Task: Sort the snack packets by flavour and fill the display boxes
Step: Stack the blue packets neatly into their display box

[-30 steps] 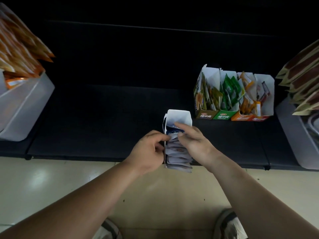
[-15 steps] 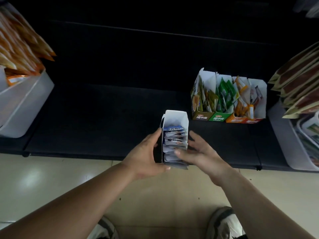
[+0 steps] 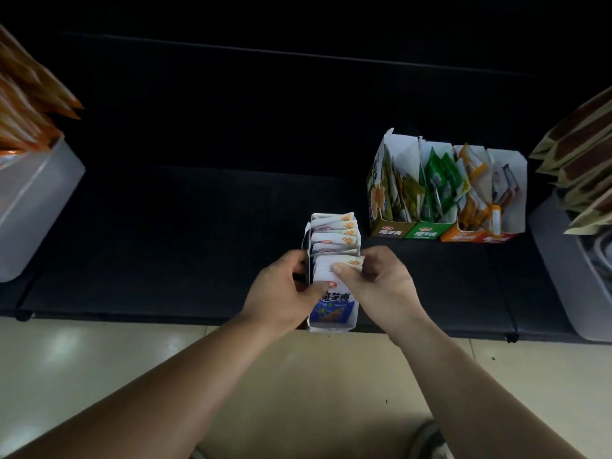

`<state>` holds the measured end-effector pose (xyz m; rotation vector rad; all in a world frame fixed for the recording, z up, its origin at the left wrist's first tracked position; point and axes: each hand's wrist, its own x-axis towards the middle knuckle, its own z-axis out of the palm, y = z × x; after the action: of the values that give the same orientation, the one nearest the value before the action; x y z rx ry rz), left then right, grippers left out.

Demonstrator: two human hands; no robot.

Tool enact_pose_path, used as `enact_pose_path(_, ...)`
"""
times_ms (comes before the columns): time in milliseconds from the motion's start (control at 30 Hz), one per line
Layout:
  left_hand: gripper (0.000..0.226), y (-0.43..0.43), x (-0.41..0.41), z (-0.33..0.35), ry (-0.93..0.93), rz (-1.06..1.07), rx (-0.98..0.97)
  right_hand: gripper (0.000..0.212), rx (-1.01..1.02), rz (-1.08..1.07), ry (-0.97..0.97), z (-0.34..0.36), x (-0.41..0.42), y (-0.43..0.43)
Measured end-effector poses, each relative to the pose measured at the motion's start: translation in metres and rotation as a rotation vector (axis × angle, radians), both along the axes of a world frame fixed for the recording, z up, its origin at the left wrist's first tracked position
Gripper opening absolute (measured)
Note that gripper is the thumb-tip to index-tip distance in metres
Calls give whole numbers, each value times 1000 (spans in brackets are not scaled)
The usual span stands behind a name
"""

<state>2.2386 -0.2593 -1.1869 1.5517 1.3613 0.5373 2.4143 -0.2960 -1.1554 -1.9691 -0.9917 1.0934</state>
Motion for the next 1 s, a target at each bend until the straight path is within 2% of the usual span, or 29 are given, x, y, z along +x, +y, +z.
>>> enact_pose_path(167,42,2,-1,-10,33,-2,-7,39,-82,-109,-37,-6,-6,18)
enact_pose_path(367,37,1,-5,-3,71,-28,-24,36,-124,-60,-110,-6,-7,12)
enact_pose_path(667,29,-4,-10,3,-10,-13,-40,25,123,-107,143,9,-9,0)
enact_pose_path(1000,23,-2,-7,-3,-41,12,-33,45,-15,-112,-110,0,-7,45)
